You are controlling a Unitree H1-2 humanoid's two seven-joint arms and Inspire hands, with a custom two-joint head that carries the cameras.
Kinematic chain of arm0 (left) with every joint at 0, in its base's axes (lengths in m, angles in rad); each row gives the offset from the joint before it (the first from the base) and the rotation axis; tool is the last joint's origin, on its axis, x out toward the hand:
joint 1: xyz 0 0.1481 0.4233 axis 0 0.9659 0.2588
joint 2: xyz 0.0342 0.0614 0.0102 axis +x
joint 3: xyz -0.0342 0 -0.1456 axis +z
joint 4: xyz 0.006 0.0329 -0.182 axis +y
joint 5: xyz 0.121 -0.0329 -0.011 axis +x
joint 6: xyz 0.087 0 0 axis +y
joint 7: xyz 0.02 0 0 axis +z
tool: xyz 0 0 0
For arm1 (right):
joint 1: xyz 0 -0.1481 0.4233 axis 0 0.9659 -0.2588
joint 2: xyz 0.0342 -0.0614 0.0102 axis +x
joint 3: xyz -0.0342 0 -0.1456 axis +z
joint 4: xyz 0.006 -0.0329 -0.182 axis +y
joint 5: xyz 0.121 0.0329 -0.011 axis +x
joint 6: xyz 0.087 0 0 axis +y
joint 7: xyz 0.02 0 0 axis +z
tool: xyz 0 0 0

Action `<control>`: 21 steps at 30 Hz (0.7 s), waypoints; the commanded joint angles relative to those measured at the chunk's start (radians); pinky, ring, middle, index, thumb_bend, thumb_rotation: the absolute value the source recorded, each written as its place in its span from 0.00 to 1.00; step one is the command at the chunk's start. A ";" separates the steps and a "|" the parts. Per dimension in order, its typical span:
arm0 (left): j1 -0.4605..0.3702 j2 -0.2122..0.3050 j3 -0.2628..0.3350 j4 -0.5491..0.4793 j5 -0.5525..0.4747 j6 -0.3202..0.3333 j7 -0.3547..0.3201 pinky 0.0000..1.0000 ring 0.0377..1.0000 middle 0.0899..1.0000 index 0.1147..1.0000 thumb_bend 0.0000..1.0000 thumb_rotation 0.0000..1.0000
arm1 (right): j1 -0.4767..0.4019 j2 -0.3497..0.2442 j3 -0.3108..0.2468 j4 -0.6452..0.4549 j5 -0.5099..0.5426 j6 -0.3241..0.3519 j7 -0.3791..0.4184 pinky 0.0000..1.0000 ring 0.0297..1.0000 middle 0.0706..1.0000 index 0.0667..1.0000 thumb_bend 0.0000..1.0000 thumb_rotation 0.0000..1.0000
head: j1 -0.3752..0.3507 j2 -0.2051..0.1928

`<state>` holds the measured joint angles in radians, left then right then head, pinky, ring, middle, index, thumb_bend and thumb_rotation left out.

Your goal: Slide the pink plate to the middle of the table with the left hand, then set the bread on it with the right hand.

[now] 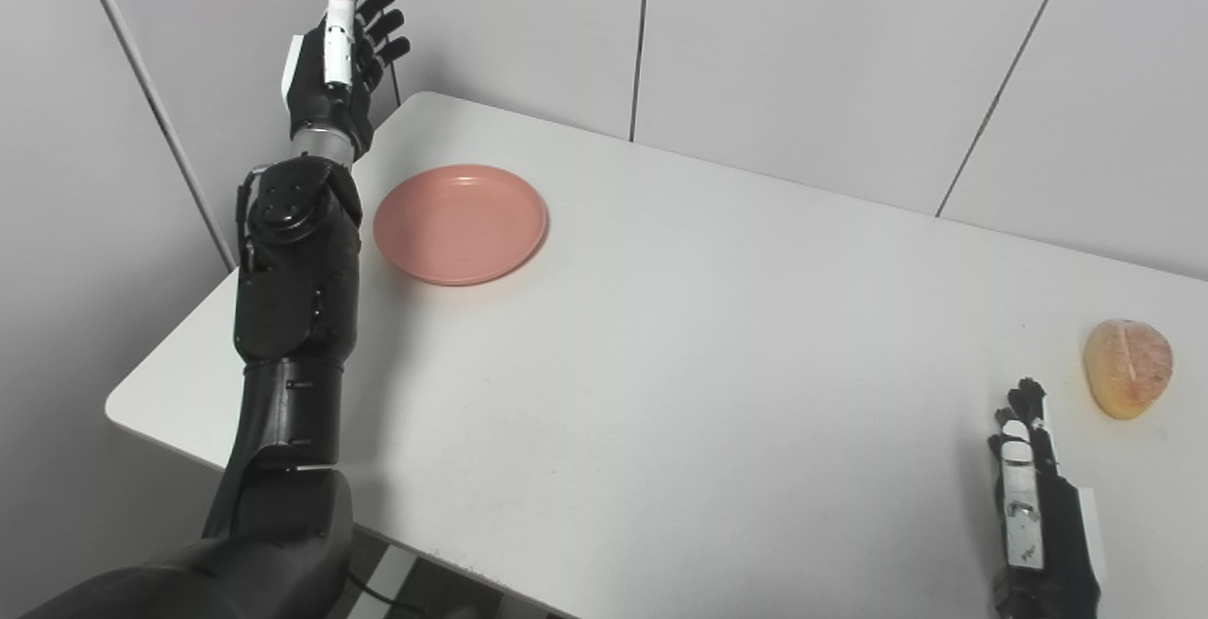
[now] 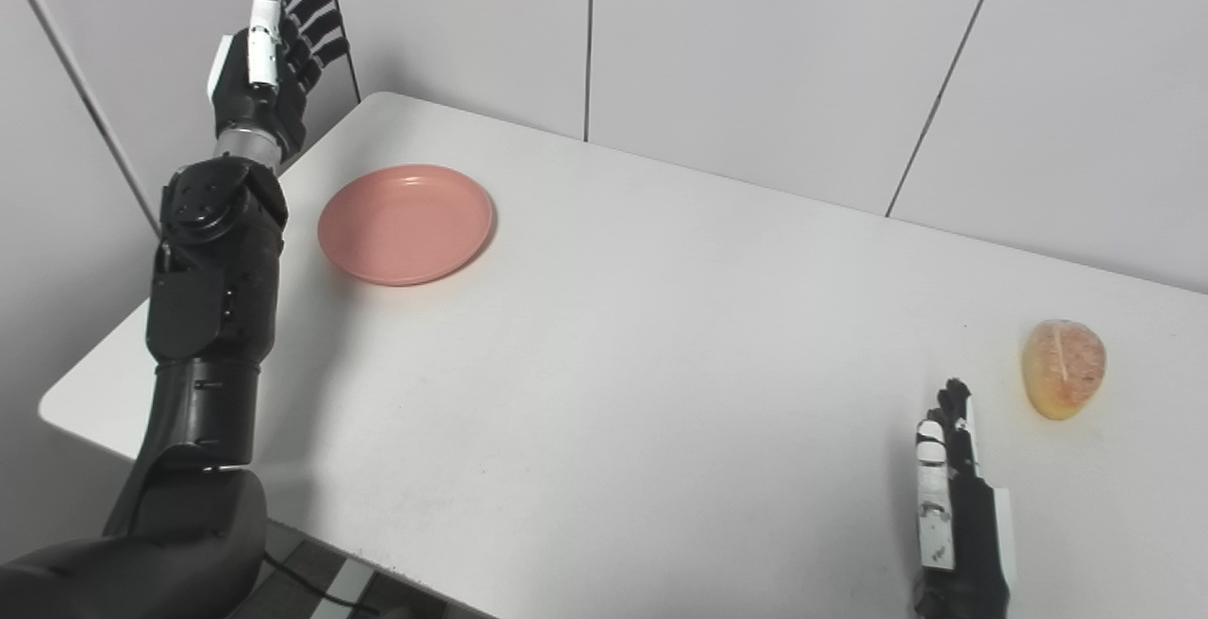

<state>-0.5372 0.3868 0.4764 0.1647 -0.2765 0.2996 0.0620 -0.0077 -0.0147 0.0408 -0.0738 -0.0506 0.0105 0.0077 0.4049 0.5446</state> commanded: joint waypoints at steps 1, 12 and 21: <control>-0.047 0.043 0.009 -0.005 -0.017 -0.033 -0.008 0.88 0.89 0.88 0.87 0.37 1.00 | -0.008 -0.005 -0.008 -0.025 0.011 -0.025 0.004 1.00 1.00 1.00 1.00 0.11 1.00 | 0.000 0.002; -0.018 0.075 0.014 0.056 -0.032 -0.033 -0.007 0.88 0.88 0.87 0.85 0.38 1.00 | -0.005 -0.007 -0.006 -0.039 0.001 -0.006 0.001 1.00 1.00 1.00 0.99 0.11 1.00 | 0.003 0.000; 0.003 0.083 0.013 0.115 -0.037 -0.053 -0.019 0.86 0.87 0.86 0.84 0.36 1.00 | -0.001 -0.010 -0.004 -0.053 -0.010 0.004 0.000 1.00 1.00 0.99 0.99 0.12 1.00 | 0.007 0.002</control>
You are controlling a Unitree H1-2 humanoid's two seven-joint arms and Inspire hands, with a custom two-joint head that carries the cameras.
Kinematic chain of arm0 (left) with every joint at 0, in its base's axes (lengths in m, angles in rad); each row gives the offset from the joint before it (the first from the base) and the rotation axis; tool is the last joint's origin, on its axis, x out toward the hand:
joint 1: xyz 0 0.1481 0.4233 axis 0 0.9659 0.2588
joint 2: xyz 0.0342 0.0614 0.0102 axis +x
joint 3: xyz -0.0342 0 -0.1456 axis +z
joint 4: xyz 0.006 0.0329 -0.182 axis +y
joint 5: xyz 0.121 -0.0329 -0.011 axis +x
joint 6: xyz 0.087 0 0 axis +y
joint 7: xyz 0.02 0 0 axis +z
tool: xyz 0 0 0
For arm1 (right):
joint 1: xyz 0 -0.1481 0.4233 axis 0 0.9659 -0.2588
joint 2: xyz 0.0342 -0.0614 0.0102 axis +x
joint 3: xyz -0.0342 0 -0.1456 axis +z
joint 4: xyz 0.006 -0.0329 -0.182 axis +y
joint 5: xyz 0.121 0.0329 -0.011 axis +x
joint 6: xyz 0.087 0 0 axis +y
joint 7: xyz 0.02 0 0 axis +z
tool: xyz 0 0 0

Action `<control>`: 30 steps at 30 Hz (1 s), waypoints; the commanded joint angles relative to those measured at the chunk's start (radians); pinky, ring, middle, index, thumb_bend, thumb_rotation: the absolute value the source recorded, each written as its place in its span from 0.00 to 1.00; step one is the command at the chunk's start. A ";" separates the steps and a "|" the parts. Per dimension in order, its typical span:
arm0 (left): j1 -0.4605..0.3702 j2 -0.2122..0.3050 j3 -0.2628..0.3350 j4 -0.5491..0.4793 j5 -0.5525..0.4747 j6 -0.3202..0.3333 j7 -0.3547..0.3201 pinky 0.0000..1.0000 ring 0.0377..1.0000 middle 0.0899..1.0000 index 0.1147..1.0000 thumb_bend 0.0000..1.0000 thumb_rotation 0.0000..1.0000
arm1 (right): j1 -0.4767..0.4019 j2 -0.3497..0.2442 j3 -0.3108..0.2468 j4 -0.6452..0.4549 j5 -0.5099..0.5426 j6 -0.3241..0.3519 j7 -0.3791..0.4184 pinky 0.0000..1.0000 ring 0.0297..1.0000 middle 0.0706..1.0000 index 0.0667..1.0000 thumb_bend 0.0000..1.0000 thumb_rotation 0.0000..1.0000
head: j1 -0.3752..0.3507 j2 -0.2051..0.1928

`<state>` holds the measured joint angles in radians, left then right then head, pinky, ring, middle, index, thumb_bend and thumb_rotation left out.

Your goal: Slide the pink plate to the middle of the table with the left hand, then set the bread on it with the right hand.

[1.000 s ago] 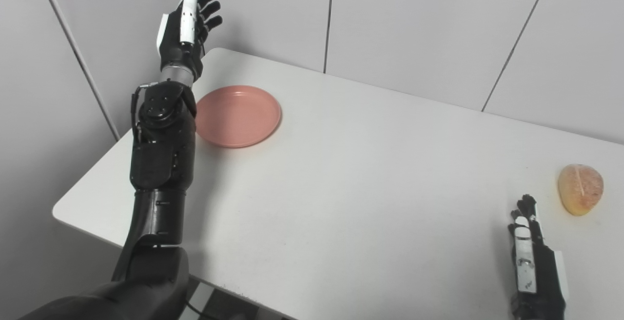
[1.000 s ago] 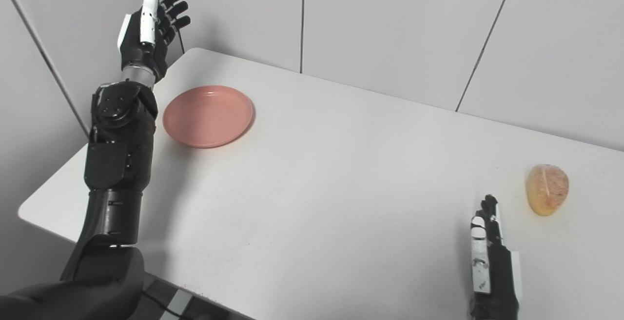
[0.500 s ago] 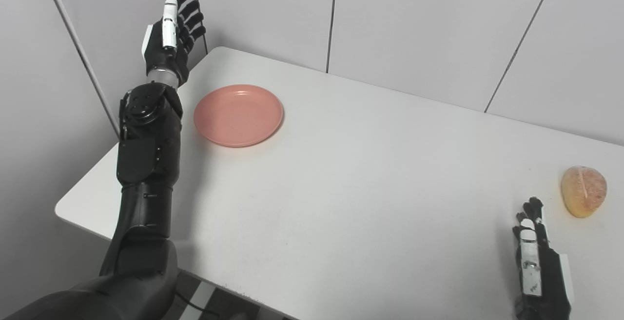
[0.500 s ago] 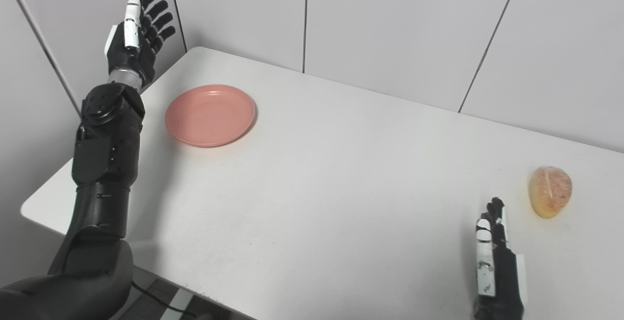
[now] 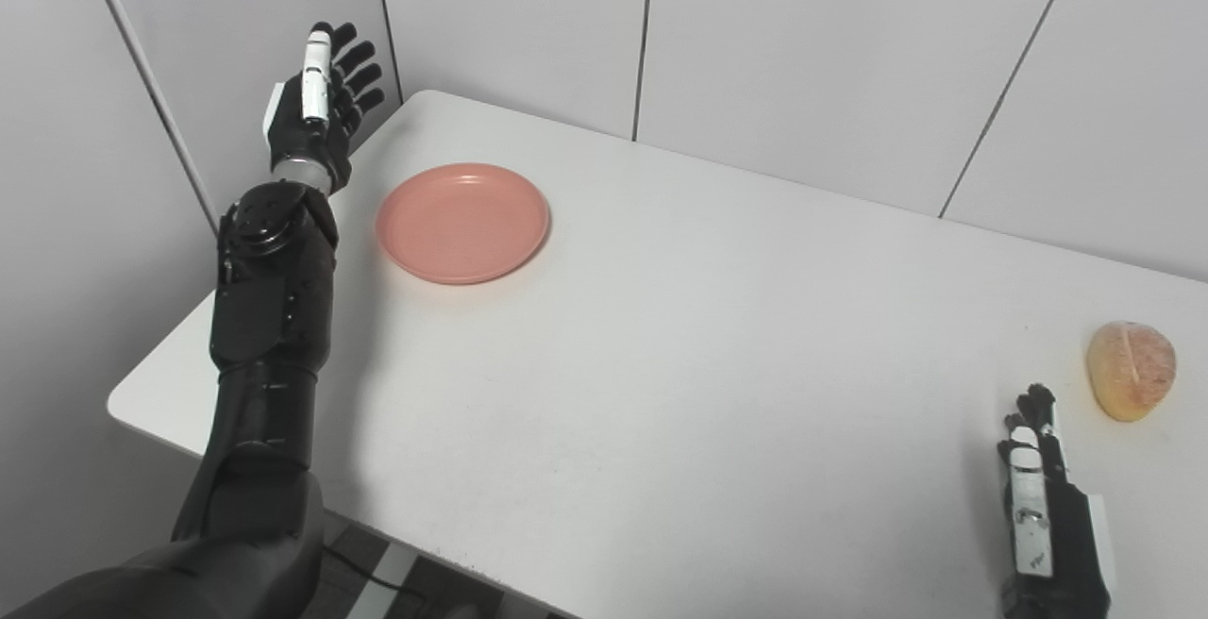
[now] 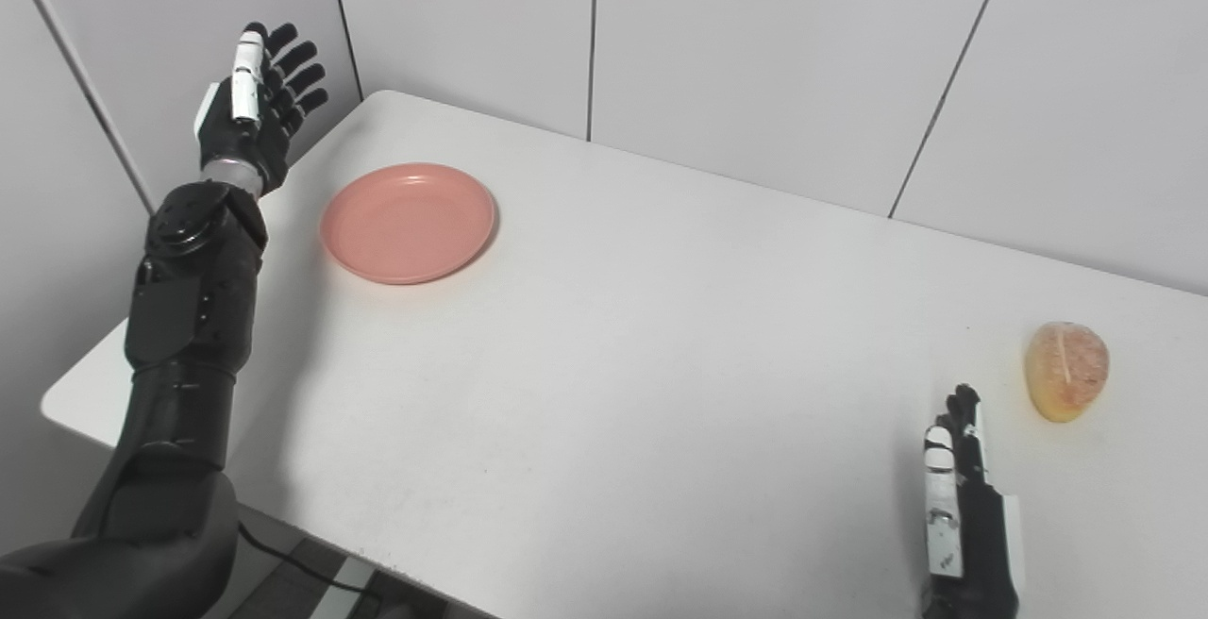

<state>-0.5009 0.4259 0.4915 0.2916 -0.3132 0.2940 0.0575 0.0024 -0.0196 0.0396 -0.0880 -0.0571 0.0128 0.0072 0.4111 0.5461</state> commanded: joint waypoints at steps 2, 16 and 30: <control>-0.031 0.050 -0.008 0.006 0.006 -0.049 -0.019 0.87 0.88 0.87 0.85 0.37 1.00 | -0.011 -0.008 -0.003 -0.039 -0.004 0.002 0.003 1.00 1.00 0.99 0.99 0.11 1.00 | 0.002 0.001; -0.032 0.062 -0.003 0.108 0.004 -0.083 -0.013 0.84 0.86 0.85 0.85 0.35 1.00 | -0.010 -0.010 -0.011 -0.047 0.030 0.008 0.009 1.00 1.00 1.00 1.00 0.10 1.00 | 0.007 0.005; -0.035 0.070 0.010 0.207 -0.009 -0.102 -0.015 0.81 0.85 0.86 0.85 0.34 1.00 | -0.012 -0.010 -0.010 -0.044 0.023 0.000 0.006 1.00 1.00 1.00 1.00 0.11 1.00 | 0.010 0.008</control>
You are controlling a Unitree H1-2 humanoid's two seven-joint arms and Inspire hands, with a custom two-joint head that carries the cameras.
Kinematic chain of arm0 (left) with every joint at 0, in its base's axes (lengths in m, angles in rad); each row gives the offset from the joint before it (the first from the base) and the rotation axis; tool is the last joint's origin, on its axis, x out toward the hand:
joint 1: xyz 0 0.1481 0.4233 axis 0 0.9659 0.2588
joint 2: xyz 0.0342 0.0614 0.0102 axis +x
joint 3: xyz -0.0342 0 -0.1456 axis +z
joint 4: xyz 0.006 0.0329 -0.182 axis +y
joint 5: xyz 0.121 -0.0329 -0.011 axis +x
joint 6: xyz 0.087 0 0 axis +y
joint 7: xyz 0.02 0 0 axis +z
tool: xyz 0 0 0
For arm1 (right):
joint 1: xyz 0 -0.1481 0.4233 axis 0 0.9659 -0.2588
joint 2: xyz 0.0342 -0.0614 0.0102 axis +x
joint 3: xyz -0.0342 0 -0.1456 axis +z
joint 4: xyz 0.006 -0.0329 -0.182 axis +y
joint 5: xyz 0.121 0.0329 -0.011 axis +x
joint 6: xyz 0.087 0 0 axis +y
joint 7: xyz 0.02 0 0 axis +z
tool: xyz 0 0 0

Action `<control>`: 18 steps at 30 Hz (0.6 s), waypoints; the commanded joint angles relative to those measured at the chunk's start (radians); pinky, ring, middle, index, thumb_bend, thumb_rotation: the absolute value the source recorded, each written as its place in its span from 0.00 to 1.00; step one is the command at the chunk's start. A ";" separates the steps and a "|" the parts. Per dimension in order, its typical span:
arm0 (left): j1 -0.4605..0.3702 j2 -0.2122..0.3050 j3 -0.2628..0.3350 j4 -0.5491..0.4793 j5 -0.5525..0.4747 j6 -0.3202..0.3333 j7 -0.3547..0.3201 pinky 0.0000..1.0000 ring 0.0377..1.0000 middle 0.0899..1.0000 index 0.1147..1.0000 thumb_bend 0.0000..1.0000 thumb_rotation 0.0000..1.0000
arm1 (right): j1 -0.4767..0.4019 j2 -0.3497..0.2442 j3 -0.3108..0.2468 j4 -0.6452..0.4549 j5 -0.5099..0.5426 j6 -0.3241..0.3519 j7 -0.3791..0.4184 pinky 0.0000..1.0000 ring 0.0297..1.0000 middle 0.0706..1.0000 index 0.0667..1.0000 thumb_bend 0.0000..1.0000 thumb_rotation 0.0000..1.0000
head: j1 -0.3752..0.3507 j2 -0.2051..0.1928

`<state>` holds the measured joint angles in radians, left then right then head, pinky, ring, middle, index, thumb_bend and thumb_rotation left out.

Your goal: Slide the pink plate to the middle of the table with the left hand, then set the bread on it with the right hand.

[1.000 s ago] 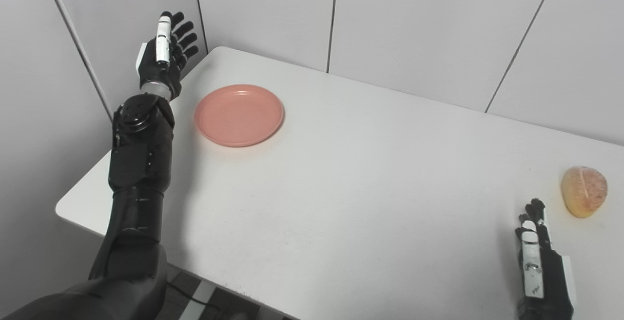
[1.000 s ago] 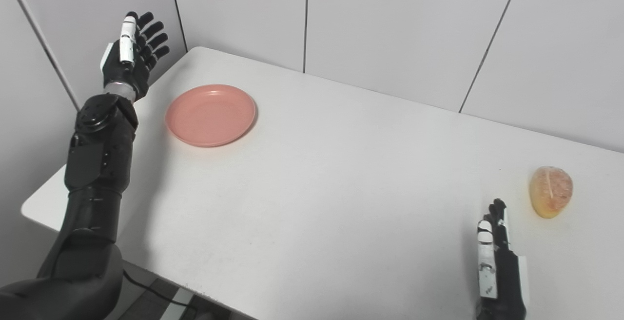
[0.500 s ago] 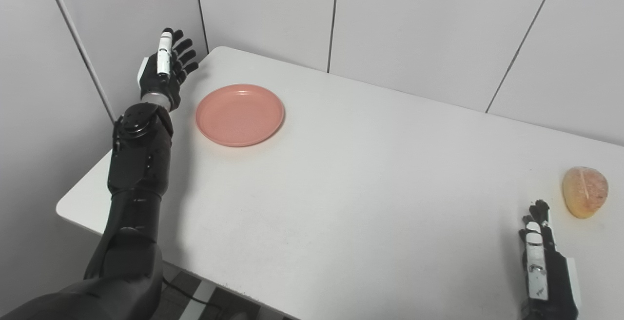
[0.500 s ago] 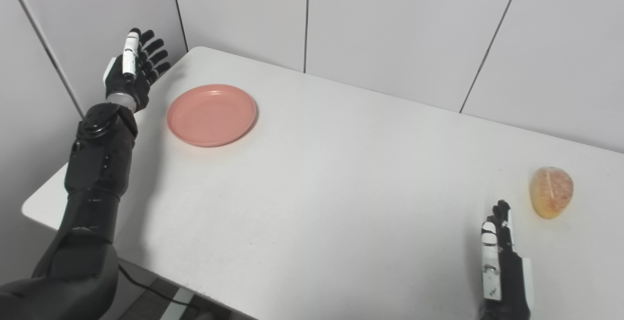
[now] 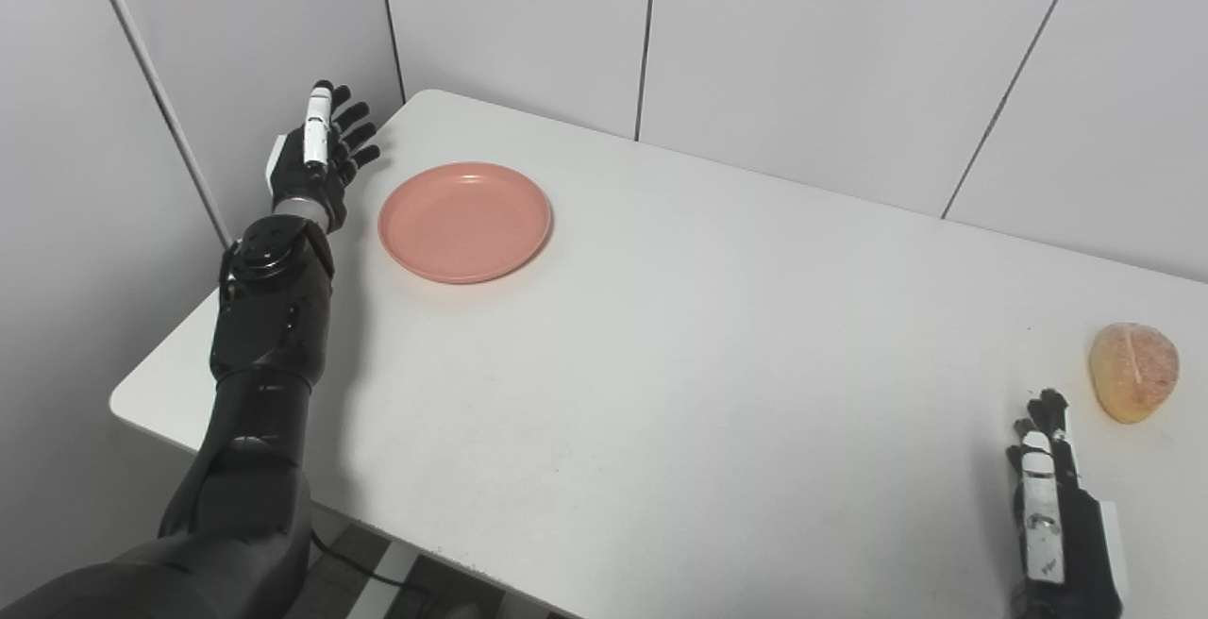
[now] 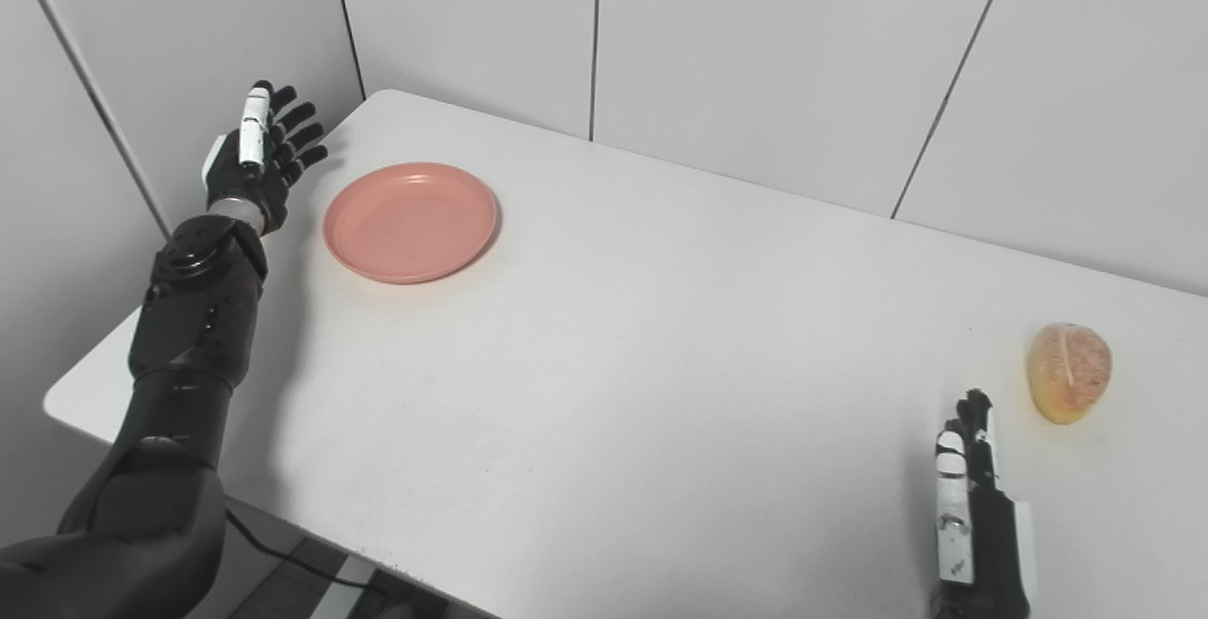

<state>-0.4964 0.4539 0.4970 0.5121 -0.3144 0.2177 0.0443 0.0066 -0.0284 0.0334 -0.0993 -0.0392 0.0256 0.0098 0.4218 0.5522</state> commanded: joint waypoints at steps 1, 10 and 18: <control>-0.039 0.042 0.004 -0.006 -0.006 -0.027 0.000 0.81 0.85 0.85 0.85 0.34 1.00 | -0.017 -0.001 -0.004 -0.030 0.003 -0.017 0.002 1.00 1.00 1.00 1.00 0.10 1.00 | -0.001 0.002; -0.038 0.040 0.001 0.052 -0.008 -0.050 -0.010 0.87 0.89 0.88 0.86 0.34 1.00 | -0.017 -0.005 -0.001 -0.037 -0.007 -0.009 0.003 1.00 1.00 1.00 0.99 0.12 1.00 | 0.000 0.005; -0.041 0.043 -0.020 0.085 0.011 -0.046 -0.008 0.91 0.88 0.87 0.85 0.36 1.00 | -0.016 -0.005 0.001 -0.043 -0.010 -0.007 0.004 1.00 1.00 1.00 0.99 0.12 1.00 | -0.001 0.006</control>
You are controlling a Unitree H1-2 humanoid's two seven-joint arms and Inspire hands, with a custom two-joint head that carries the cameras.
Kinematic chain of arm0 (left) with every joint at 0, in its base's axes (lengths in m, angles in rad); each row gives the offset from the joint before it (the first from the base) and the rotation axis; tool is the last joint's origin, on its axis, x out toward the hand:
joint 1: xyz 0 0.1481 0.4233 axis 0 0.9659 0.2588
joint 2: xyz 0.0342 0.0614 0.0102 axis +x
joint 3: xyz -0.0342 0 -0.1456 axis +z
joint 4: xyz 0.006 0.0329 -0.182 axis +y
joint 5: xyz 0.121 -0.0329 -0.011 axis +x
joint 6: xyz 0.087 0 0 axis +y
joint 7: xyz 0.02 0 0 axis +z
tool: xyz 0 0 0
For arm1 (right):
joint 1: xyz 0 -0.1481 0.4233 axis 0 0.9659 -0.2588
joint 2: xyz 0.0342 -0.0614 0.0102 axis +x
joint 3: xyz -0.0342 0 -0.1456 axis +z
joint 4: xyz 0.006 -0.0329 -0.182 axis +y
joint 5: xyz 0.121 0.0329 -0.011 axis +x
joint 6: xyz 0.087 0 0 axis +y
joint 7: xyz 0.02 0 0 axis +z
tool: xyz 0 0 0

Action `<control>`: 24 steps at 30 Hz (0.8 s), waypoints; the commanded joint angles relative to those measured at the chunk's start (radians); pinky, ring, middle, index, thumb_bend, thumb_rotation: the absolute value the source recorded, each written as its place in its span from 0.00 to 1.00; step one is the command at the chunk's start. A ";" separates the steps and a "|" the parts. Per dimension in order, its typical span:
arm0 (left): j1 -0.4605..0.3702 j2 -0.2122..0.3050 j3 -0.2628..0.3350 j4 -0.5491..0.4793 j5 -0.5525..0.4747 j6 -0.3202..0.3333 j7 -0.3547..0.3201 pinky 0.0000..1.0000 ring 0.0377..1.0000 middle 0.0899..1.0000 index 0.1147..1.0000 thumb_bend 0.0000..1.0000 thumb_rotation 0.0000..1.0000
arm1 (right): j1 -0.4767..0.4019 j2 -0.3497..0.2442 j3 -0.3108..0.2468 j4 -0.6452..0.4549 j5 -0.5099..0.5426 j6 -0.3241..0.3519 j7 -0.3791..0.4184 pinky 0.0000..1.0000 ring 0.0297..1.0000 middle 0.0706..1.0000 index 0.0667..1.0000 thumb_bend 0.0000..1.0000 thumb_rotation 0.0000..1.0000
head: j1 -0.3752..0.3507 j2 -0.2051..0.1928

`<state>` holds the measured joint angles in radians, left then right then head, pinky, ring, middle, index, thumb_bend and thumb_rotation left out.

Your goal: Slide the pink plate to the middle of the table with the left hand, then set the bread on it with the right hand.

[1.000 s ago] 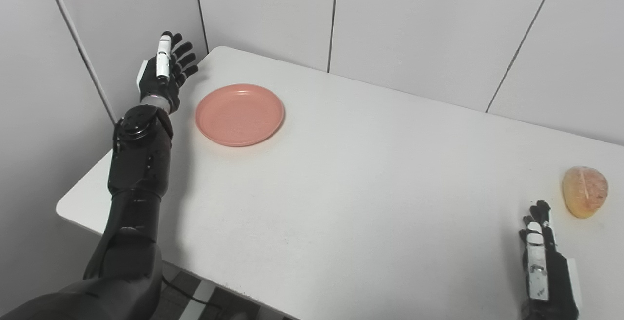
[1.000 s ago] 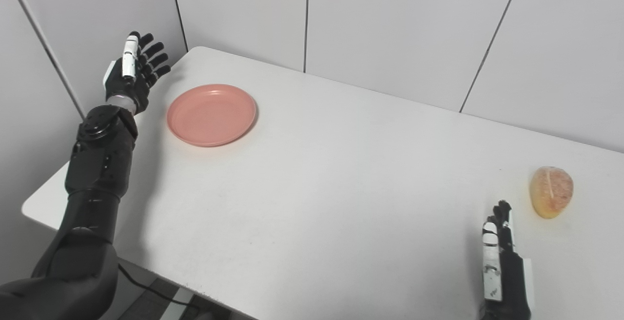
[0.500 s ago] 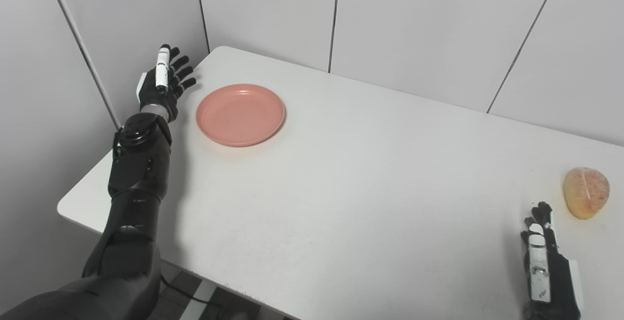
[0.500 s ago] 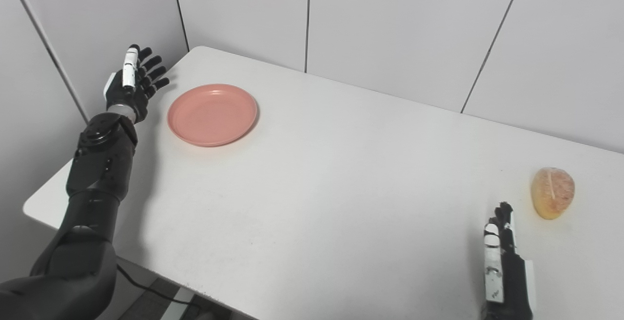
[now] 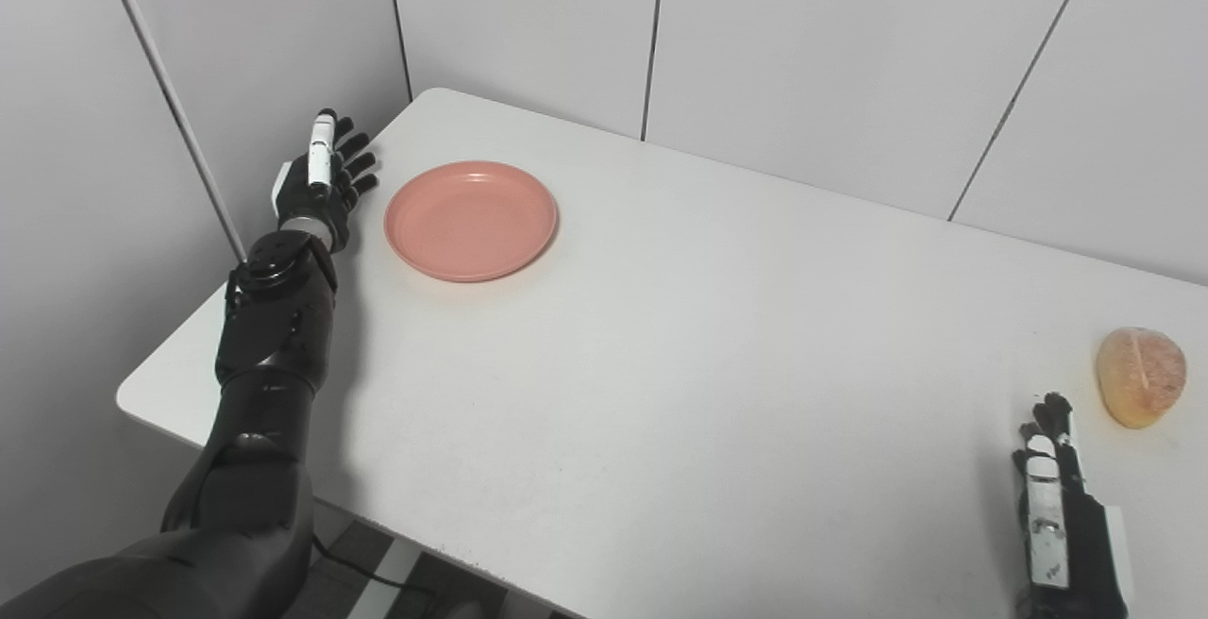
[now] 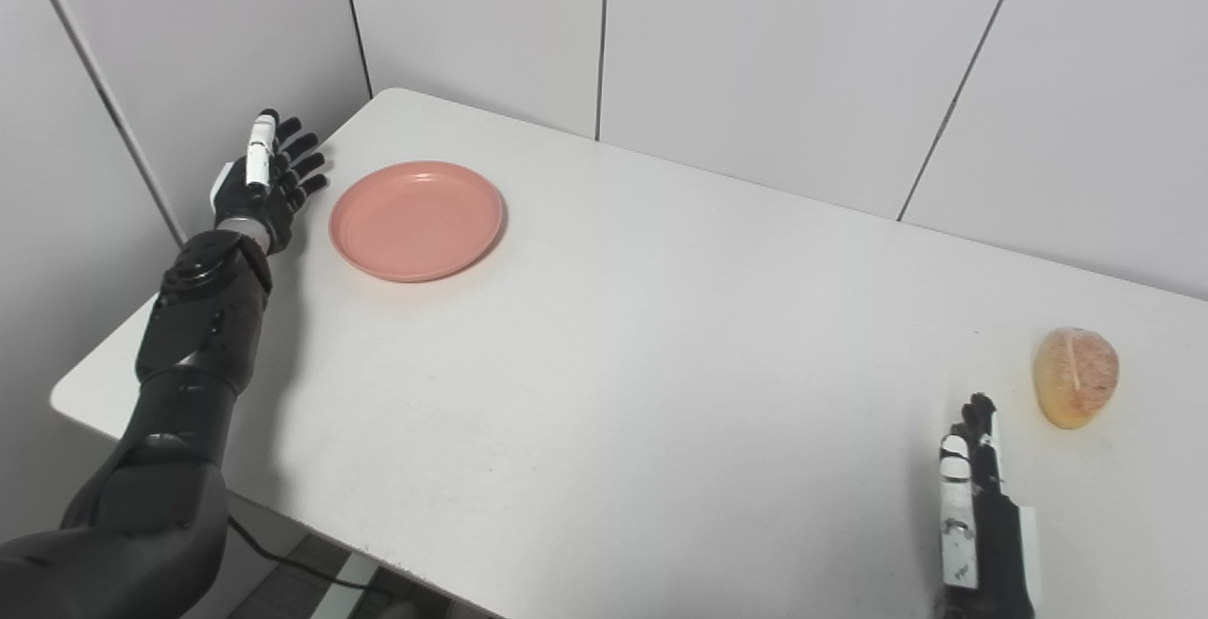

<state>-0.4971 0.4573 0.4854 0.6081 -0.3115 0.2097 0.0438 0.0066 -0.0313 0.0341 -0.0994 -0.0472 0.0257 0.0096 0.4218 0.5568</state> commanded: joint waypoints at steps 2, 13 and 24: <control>-0.038 0.034 -0.014 -0.015 0.008 -0.031 -0.002 0.90 0.89 0.87 0.85 0.36 1.00 | -0.016 -0.001 0.001 -0.046 0.000 -0.003 0.004 1.00 1.00 1.00 0.99 0.11 1.00 | -0.001 0.001; -0.038 0.010 -0.067 0.042 0.026 -0.054 -0.017 0.86 0.87 0.86 0.85 0.33 1.00 | -0.015 -0.005 0.003 -0.052 -0.004 0.004 0.008 1.00 1.00 1.00 0.99 0.12 1.00 | -0.010 0.012; -0.032 -0.040 -0.108 0.049 0.009 -0.048 -0.034 0.87 0.88 0.87 0.87 0.34 1.00 | -0.020 0.004 0.001 -0.034 0.003 -0.014 0.004 1.00 1.00 1.00 0.99 0.12 1.00 | -0.026 0.024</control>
<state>-0.4994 0.4434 0.4045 0.6556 -0.2948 0.1411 0.0408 0.0071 -0.0308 0.0363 -0.1155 -0.0491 0.0295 0.0115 0.3973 0.5798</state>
